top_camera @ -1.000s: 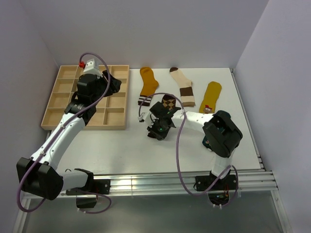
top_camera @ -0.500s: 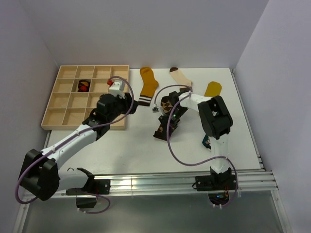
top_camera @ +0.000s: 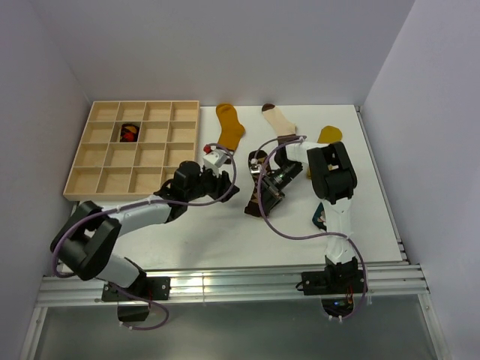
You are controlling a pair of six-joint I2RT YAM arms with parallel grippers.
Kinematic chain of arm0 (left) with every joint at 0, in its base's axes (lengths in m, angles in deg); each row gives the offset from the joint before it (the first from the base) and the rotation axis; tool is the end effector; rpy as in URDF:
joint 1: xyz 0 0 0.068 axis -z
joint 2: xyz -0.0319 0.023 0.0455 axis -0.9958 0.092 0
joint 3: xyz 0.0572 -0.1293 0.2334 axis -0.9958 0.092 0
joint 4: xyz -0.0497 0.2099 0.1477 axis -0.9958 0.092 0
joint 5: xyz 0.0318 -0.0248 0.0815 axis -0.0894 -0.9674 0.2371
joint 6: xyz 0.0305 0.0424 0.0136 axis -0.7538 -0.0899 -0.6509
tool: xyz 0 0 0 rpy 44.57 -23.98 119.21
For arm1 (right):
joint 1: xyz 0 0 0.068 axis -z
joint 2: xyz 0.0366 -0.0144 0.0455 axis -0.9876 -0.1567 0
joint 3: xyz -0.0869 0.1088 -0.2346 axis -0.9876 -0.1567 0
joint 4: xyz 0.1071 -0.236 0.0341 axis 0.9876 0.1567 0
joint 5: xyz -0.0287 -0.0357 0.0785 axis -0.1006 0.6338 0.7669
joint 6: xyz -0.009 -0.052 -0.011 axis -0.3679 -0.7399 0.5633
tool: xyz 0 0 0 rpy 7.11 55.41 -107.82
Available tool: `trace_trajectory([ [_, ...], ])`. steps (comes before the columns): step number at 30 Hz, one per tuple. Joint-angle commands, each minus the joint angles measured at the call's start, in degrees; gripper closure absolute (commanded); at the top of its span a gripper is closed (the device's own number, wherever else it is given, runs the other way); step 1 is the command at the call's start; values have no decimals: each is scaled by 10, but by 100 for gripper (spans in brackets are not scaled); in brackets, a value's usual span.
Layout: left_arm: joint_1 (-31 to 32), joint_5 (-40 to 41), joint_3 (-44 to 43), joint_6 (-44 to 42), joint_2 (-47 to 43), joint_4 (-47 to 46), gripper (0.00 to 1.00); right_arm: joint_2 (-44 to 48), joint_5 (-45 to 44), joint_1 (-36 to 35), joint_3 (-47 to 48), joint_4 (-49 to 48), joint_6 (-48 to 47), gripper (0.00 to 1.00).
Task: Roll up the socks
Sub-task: Roll the sock at the center of the board.
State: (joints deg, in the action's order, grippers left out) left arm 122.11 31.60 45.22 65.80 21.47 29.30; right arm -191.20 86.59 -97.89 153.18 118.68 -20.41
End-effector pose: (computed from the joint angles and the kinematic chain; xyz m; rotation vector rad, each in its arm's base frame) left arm 0.2393 -0.1956 0.2101 0.5803 1.9171 -0.8783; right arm 0.3360 0.1336 0.1102 0.8450 -2.3686 -1.4642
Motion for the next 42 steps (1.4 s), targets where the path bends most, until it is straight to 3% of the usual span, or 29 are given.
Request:
trace_trajectory([
  [1, 10, -94, -1, -4, 44, -92, 45, -26, 15, 13, 7, 31, 1, 83],
  [7, 27, -120, -21, 11, 124, -129, 47, -14, -19, 21, -17, -24, 57, 83],
  [15, 46, -134, -16, 33, 157, -172, 47, -11, -52, 26, -23, -66, 106, 84],
  [25, 68, -88, -62, 15, 222, -131, 51, -1, -79, 29, -22, -89, 137, 85],
  [31, 73, -32, -64, 23, 243, -124, 64, 16, -101, 29, -25, -107, 149, 85],
  [32, 74, -21, -67, 25, 246, -111, 72, 21, -105, 29, -26, -109, 149, 85],
  [36, 85, 17, -87, 34, 260, -71, 87, 37, -140, 28, -29, -128, 155, 83],
  [38, 92, 24, -103, 50, 268, -37, 99, 51, -157, 28, -36, -148, 162, 79],
  [41, 105, 55, -129, 64, 276, 6, 100, 76, -183, 28, -51, -179, 173, 68],
  [42, 113, 69, -139, 73, 279, 33, 100, 84, -196, 28, -56, -190, 183, 59],
])
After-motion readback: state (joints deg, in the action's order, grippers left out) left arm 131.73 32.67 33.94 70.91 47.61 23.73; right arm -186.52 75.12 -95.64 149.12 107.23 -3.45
